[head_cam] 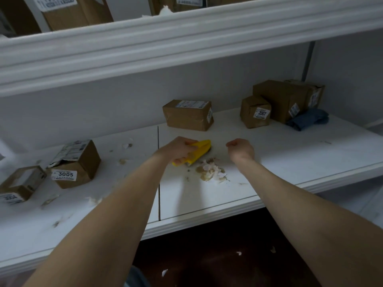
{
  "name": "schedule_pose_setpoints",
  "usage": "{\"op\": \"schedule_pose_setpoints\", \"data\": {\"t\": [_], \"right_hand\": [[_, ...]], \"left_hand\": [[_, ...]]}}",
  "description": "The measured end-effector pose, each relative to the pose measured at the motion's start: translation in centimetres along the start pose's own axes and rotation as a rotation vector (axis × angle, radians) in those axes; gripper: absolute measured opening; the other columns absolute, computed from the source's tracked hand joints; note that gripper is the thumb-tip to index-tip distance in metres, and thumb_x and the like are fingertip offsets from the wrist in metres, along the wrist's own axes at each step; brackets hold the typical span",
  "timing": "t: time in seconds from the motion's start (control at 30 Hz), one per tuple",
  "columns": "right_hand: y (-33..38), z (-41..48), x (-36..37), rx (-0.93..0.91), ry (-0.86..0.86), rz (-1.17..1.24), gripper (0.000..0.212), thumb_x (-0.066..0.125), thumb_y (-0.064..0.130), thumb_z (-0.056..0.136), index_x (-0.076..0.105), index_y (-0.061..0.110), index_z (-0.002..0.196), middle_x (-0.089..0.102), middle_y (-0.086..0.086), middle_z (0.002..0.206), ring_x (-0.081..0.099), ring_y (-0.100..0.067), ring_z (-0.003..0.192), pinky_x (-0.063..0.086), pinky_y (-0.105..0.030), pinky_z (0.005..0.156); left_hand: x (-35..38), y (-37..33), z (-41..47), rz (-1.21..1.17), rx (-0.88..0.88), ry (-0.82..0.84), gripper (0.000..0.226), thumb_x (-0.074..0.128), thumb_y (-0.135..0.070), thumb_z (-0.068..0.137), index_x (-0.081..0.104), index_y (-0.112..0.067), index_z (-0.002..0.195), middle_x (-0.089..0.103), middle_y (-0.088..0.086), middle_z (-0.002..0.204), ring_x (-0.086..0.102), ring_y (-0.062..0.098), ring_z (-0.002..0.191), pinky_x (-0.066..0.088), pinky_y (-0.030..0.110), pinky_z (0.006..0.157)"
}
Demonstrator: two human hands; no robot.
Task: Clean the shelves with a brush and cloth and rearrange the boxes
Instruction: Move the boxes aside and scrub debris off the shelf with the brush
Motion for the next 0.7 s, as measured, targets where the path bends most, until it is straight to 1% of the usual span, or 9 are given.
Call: {"op": "schedule_pose_setpoints", "data": {"t": [0.07, 0.13, 0.23, 0.3, 0.33, 0.4, 0.5, 0.6, 0.7], "right_hand": [[0.3, -0.4, 0.3, -0.010, 0.007, 0.003, 0.033, 0.042, 0.021, 0.099, 0.066, 0.015, 0.120, 0.061, -0.008, 0.129, 0.056, -0.029, 0.117, 0.044, -0.027, 0.089], [0.4, -0.7, 0.2, -0.016, -0.004, 0.025, 0.033, 0.042, 0.022, 0.099, 0.066, 0.013, 0.119, 0.061, -0.009, 0.127, 0.056, -0.029, 0.116, 0.045, -0.029, 0.090], [0.3, -1.0, -0.1, -0.013, -0.009, 0.040, 0.033, 0.042, 0.019, 0.099, 0.067, 0.011, 0.118, 0.062, -0.011, 0.127, 0.057, -0.030, 0.117, 0.046, -0.031, 0.093], [0.2, -1.3, -0.1, -0.009, -0.009, 0.056, 0.032, 0.043, 0.017, 0.098, 0.068, 0.009, 0.116, 0.063, -0.012, 0.125, 0.057, -0.031, 0.115, 0.047, -0.033, 0.094], [0.2, -1.4, 0.0, -0.010, -0.006, 0.069, 0.031, 0.044, 0.017, 0.098, 0.068, 0.010, 0.116, 0.063, -0.012, 0.125, 0.058, -0.031, 0.115, 0.047, -0.033, 0.094], [0.3, -1.7, 0.4, -0.015, 0.008, 0.094, 0.031, 0.045, 0.018, 0.097, 0.068, 0.011, 0.116, 0.063, -0.011, 0.125, 0.057, -0.031, 0.115, 0.047, -0.032, 0.093], [0.4, -2.1, 0.9, -0.012, 0.020, 0.103, 0.031, 0.044, 0.020, 0.098, 0.067, 0.013, 0.118, 0.062, -0.010, 0.126, 0.057, -0.030, 0.116, 0.046, -0.031, 0.092], [0.8, -2.7, 1.0, -0.006, 0.017, 0.140, 0.031, 0.043, 0.018, 0.097, 0.067, 0.012, 0.116, 0.063, -0.011, 0.125, 0.057, -0.030, 0.115, 0.046, -0.032, 0.092], [1.4, -3.2, 0.8, -0.021, 0.012, 0.156, 0.032, 0.044, 0.019, 0.097, 0.067, 0.012, 0.117, 0.063, -0.012, 0.124, 0.058, -0.031, 0.114, 0.047, -0.032, 0.091]], "left_hand": [[0.3, -0.1, -0.7, -0.070, 0.015, 0.031, 0.046, 0.051, -0.028, 0.096, 0.043, -0.027, 0.141, 0.034, -0.009, 0.042, 0.024, 0.008, 0.034, 0.020, 0.014, 0.036], [-0.2, 0.3, -1.3, -0.110, 0.028, -0.054, 0.043, 0.052, -0.029, 0.096, 0.047, -0.024, 0.138, 0.041, -0.010, 0.041, 0.027, 0.009, 0.036, 0.021, 0.016, 0.037], [-2.9, 2.3, -1.9, -0.137, -0.018, -0.280, 0.041, 0.049, -0.028, 0.096, 0.048, -0.021, 0.137, 0.058, 0.004, 0.067, 0.036, 0.016, 0.044, 0.026, 0.020, 0.043], [-4.1, 3.6, -2.5, -0.089, -0.082, -0.357, 0.043, 0.049, -0.029, 0.096, 0.048, -0.018, 0.138, 0.066, 0.019, 0.095, 0.040, 0.018, 0.047, 0.029, 0.021, 0.044], [-4.2, 4.0, -2.9, -0.075, -0.114, -0.376, 0.045, 0.049, -0.031, 0.096, 0.047, -0.018, 0.138, 0.066, 0.021, 0.102, 0.041, 0.019, 0.047, 0.031, 0.021, 0.044], [-3.5, 4.1, -3.3, -0.082, -0.157, -0.370, 0.048, 0.050, -0.034, 0.095, 0.045, -0.018, 0.140, 0.065, 0.017, 0.088, 0.039, 0.018, 0.047, 0.032, 0.021, 0.045], [-1.2, 2.9, -3.3, -0.157, -0.156, -0.263, 0.048, 0.049, -0.028, 0.096, 0.041, -0.019, 0.142, 0.042, 0.007, 0.059, 0.028, 0.015, 0.046, 0.024, 0.021, 0.043], [0.7, 1.5, -4.0, -0.196, -0.126, -0.161, 0.037, 0.049, -0.027, 0.096, 0.045, -0.025, 0.133, 0.031, 0.002, 0.060, 0.025, 0.014, 0.048, 0.021, 0.021, 0.044], [1.0, 1.7, -5.1, -0.303, -0.122, -0.112, 0.040, 0.047, -0.019, 0.098, 0.045, -0.013, 0.137, 0.027, 0.000, 0.059, 0.023, 0.010, 0.038, 0.017, 0.012, 0.038]]}}
Point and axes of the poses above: each hand's wrist, its own z-axis towards the middle knuckle, its own x-axis out of the palm, y = z × x, the point moved 6 cm from there along z, towards the middle knuckle
